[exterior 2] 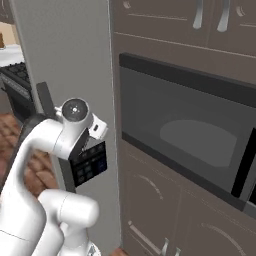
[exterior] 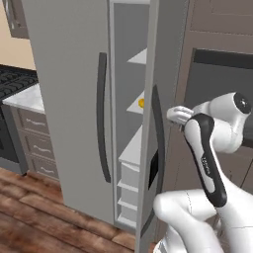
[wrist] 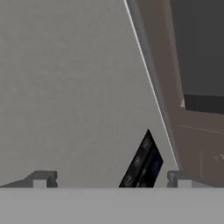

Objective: Take the bell pepper and potato from the highest rack and move them to the second highest rack where the eggplant and mango are located, to maximize freezer space. Close the freezer door after rearranging.

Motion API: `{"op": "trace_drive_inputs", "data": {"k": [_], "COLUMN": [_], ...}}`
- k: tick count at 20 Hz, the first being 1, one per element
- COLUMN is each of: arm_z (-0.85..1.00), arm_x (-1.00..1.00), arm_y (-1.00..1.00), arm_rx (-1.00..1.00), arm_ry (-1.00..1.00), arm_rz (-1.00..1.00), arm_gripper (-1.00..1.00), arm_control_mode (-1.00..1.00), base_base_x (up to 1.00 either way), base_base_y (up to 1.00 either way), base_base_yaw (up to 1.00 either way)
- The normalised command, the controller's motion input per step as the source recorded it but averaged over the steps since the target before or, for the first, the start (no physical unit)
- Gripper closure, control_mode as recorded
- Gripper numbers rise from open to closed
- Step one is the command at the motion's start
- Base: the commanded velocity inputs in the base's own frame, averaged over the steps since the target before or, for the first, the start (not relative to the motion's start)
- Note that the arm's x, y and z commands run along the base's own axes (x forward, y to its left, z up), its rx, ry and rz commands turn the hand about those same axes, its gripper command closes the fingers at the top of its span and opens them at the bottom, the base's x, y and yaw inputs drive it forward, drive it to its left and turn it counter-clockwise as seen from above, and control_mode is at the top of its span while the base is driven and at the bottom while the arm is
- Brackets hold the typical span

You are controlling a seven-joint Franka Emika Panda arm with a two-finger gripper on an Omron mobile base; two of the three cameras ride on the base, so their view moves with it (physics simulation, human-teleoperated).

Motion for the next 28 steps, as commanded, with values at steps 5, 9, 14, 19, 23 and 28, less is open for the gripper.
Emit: {"op": "trace_drive_inputs", "data": {"k": [5, 9, 14, 19, 23, 28], "arm_z": [0.00, 0.00, 0.00, 0.00, 0.00, 0.00], "arm_x": [1.00, 1.00, 0.98, 0.84, 0.49, 0.36], "arm_y": [0.01, 0.00, 0.04, 0.25, 0.16, 0.07], "arm_rx": [0.03, 0.03, 0.02, 0.00, 0.00, 0.00], "arm_ry": [0.00, 0.00, 0.00, 0.00, 0.00, 0.00], "arm_rz": [0.00, 0.00, 0.00, 0.00, -0.11, -0.34], "arm_gripper": [-1.00, -1.00, -1.00, -1.00, -1.00, -1.00], "arm_control_mode": [-1.00, -1.00, -1.00, -1.00, -1.00, -1.00], "base_base_x": [0.00, 0.00, 0.00, 0.00, 0.00, 0.00], "base_base_y": [0.00, 0.00, 0.00, 0.00, 0.00, 0.00], "base_base_yaw": [0.00, 0.00, 0.00, 0.00, 0.00, 0.00]}}
